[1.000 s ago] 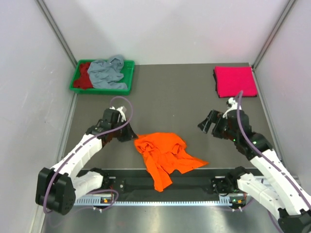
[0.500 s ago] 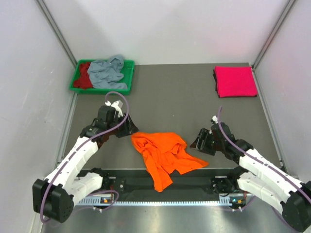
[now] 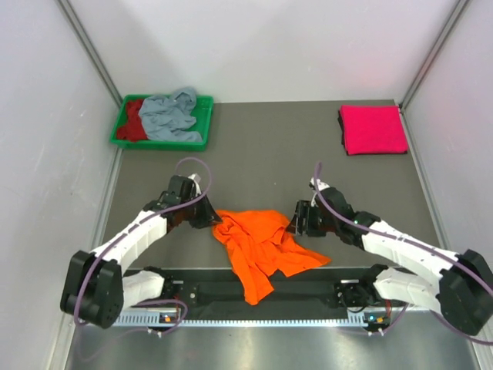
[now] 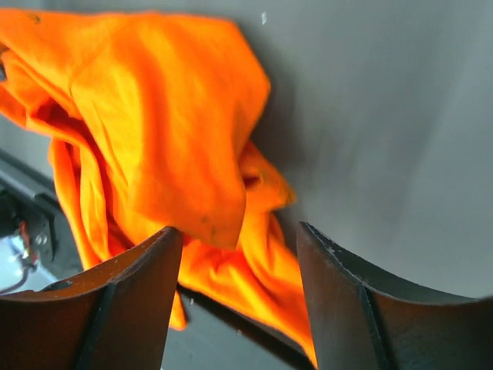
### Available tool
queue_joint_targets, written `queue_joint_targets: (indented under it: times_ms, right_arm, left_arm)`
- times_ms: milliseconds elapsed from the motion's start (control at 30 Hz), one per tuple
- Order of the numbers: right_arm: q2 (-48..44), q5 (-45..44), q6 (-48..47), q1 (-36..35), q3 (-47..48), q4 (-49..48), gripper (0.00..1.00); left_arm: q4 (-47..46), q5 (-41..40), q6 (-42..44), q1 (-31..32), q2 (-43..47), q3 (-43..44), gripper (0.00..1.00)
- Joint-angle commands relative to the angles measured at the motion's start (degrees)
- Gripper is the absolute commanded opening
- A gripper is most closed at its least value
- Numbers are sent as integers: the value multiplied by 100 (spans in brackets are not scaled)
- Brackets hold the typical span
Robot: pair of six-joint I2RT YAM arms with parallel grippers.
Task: Fold and stack the t-shirts
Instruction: Flatten the tshirt out
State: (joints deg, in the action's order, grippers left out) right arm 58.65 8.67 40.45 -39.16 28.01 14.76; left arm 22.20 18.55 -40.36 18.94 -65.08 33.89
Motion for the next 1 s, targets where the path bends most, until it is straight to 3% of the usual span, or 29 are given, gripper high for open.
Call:
queue_joint_targets:
  times_ms: [0, 100, 267, 333, 533, 667, 800, 900, 967]
  right_arm:
    - [355, -496, -467, -83, 538, -483, 61]
    - [637, -796, -704, -83, 671, -676, 59]
    - [998, -656, -1003, -92, 749, -1256, 52]
    - [1095, -586, -1065, -83, 837, -1292, 43]
    - [1262, -690, -1214, 56, 1004, -1363, 0]
    - [1473, -1419, -1389, 390, 1803, -590, 0]
    - [1824, -1842, -1724, 786, 2673, -466, 0]
    - [2483, -1860, -1900, 1120, 3569, -361, 0]
    - [3034, -1799, -1988, 1322, 4254, -299, 0]
  left_arm:
    - [-707, 325, -183, 40, -294, 38, 17]
    - [-804, 308, -236, 40, -505, 197, 1]
    - [-760, 255, -192, 40, -848, 539, 0]
    - [-848, 202, -209, 40, -1024, 662, 0]
    - [-893, 211, -201, 110, -1884, 1434, 0]
    - [-796, 115, -87, 145, -2753, 2418, 0]
    - [-524, -140, 238, 145, -3633, 3868, 0]
    - [-191, -412, 624, 136, -4450, 5603, 0]
    - [581, -937, 888, 136, -5072, 6424, 0]
